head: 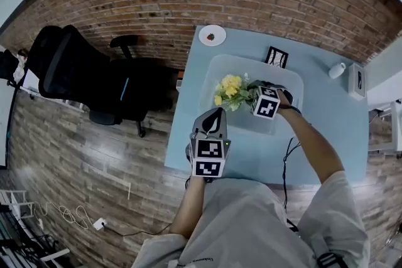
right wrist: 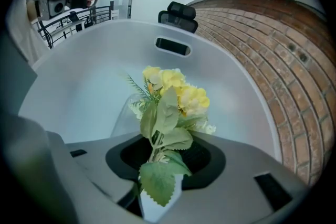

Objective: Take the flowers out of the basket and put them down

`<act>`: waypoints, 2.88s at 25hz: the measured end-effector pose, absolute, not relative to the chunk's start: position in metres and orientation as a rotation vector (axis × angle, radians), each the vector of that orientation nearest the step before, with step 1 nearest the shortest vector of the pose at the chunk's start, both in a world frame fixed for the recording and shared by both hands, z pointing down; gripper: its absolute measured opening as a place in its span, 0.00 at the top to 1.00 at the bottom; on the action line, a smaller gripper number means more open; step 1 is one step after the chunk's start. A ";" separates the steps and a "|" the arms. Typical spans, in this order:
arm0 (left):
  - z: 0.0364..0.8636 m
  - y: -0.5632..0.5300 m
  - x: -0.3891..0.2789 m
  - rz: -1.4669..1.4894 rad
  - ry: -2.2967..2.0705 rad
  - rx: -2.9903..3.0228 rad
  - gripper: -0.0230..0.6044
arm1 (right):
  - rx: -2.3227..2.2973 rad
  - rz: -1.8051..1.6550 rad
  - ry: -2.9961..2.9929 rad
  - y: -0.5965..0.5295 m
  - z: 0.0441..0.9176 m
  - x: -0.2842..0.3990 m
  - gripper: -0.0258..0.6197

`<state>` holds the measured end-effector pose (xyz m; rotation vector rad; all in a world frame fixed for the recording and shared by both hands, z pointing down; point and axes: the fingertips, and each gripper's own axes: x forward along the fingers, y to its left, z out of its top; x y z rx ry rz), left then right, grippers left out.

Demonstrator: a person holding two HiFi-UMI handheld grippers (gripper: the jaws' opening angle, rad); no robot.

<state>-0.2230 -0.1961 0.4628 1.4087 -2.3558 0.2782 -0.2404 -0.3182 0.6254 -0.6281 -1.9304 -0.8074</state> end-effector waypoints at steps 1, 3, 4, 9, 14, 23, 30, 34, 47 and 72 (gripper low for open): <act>0.462 -0.199 -0.223 0.281 -2.348 1.427 0.93 | -0.615 -0.807 -1.946 -0.318 0.617 -0.240 0.68; 0.460 -0.205 -0.223 0.286 -2.330 1.460 0.93 | -0.588 -0.808 -1.977 -0.319 0.600 -0.239 0.68; 0.459 -0.208 -0.223 0.290 -2.321 1.477 0.93 | -0.575 -0.811 -1.991 -0.319 0.592 -0.238 0.68; 0.456 -0.226 -0.219 0.299 -2.273 1.557 0.93 | -0.491 -0.819 -2.054 -0.328 0.556 -0.231 0.68; 0.452 -0.257 -0.207 0.223 -2.201 1.657 0.93 | -0.359 -0.798 -2.158 -0.344 0.514 -0.218 0.68; 0.441 -0.324 -0.143 0.240 -2.016 1.910 0.93 | 0.045 -0.633 -2.342 -0.419 0.445 -0.152 0.68; 0.444 -0.363 -0.070 0.274 -1.850 2.064 0.93 | 0.304 -0.273 -2.466 -0.464 0.430 -0.049 0.68; 0.450 -0.380 -0.031 0.289 -1.773 2.115 0.93 | 0.446 -0.159 -2.445 -0.482 0.446 0.016 0.68; 0.461 -0.400 0.036 0.319 -1.787 2.096 0.93 | 0.560 0.020 -2.369 -0.514 0.530 0.108 0.68; 0.461 -0.384 0.002 0.358 -2.171 1.740 0.93 | 0.497 0.108 -2.289 -0.561 0.711 0.054 0.66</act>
